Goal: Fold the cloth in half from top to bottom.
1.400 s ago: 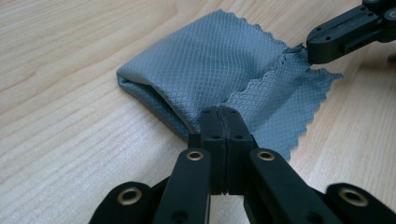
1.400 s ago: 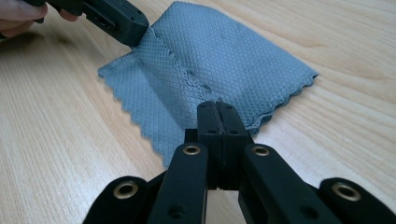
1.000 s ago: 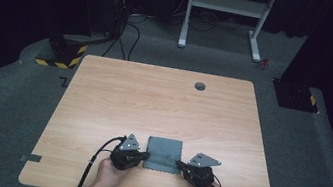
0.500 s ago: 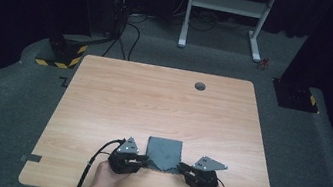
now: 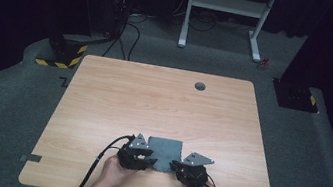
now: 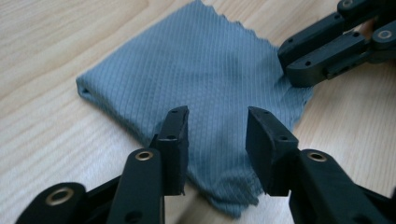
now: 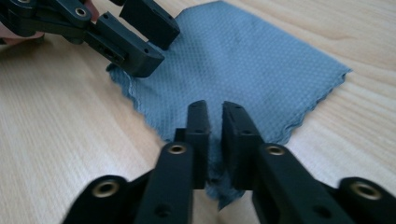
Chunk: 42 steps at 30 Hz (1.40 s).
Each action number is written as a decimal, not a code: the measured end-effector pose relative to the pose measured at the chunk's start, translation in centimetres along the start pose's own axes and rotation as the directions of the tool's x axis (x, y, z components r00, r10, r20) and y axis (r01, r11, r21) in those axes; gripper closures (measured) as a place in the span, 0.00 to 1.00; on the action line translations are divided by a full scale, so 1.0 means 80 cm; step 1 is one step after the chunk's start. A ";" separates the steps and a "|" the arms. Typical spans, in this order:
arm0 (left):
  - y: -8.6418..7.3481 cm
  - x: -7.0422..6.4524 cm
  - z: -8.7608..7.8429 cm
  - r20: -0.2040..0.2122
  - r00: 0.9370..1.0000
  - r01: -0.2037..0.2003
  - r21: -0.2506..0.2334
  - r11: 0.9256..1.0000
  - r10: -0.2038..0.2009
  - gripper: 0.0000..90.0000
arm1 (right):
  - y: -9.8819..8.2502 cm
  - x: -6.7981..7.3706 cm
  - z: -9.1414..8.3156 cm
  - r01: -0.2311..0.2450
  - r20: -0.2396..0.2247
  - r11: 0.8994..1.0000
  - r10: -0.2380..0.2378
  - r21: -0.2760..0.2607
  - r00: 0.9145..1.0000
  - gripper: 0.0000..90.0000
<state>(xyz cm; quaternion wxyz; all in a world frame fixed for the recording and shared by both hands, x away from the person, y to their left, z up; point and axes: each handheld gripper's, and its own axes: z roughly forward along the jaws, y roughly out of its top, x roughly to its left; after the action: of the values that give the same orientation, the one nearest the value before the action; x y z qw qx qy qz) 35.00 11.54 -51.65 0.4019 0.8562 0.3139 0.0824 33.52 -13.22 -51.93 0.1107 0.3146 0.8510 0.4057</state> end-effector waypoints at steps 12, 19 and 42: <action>-0.019 -0.005 -0.013 -0.042 0.998 -0.048 0.015 0.999 0.049 0.59 | -0.017 0.010 -0.012 0.061 0.077 0.998 -0.064 0.029 0.995 0.71; -0.018 0.000 -0.028 -0.030 1.000 -0.002 -0.015 1.000 0.002 0.60 | -0.010 0.004 -0.023 -0.007 0.080 0.999 0.010 -0.033 0.997 0.85; 0.032 0.050 0.023 -0.176 0.981 0.080 0.018 0.997 -0.076 0.63 | 0.038 -0.061 0.037 -0.146 0.179 0.989 0.142 0.009 0.974 0.85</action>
<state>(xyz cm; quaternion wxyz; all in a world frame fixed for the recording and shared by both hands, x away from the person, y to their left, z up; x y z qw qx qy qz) 40.09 11.52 -51.42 0.3651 0.8376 0.3824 0.1379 40.01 -12.97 -51.86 0.1531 0.4115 0.8172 0.3734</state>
